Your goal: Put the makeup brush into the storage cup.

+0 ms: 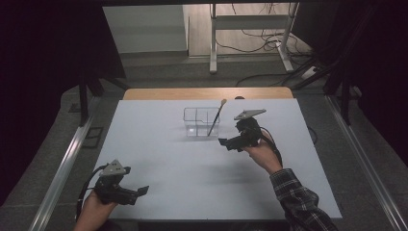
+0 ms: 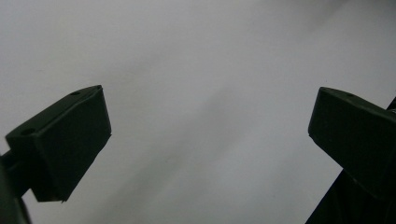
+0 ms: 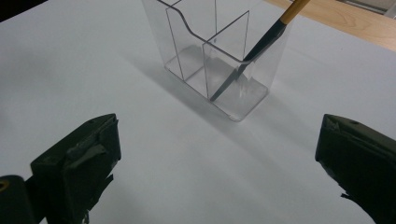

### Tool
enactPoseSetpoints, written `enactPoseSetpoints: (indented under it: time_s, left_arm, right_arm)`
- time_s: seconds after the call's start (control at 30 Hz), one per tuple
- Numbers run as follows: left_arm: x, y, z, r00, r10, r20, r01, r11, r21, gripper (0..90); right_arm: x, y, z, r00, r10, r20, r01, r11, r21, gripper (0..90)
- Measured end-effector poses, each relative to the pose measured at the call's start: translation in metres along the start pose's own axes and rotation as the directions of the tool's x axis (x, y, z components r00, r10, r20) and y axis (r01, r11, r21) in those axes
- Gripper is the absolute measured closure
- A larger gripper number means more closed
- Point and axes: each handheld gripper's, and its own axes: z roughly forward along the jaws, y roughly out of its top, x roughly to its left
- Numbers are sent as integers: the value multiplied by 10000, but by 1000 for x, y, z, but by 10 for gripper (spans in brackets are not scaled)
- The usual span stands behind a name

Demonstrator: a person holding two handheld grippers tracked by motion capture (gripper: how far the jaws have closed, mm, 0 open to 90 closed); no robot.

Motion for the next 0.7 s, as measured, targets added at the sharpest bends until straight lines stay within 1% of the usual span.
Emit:
enactPoseSetpoints:
  time_s: [0.03, 0.17, 0.23, 0.5, 0.7]
  left_arm:
    - [0, 0, 0, 10000, 4, 0, -4, 10000, 1, 0]
    - [0, 0, 0, 10000, 4, 5, -4, 10000, 0, 0]
    - [0, 0, 0, 10000, 17, 1, -17, 10000, 15, 0]
    - [0, 0, 0, 10000, 12, 12, -12, 10000, 24, 0]
    - [0, 0, 0, 10000, 46, 19, -46, 10000, 29, 0]
  right_arm:
    - [1, -1, 0, 10000, -82, 22, 82, 10000, -15, 4]
    - [3, -3, 0, 9999, -160, 48, 160, 9999, 38, 4]
    - [4, -4, -1, 9996, -265, 133, 263, 9996, 101, 5]
    - [6, -6, -5, 9990, -388, 234, 385, 9992, 106, 4]
    - [8, -8, -6, 9990, -395, 193, 393, 9992, 124, 4]
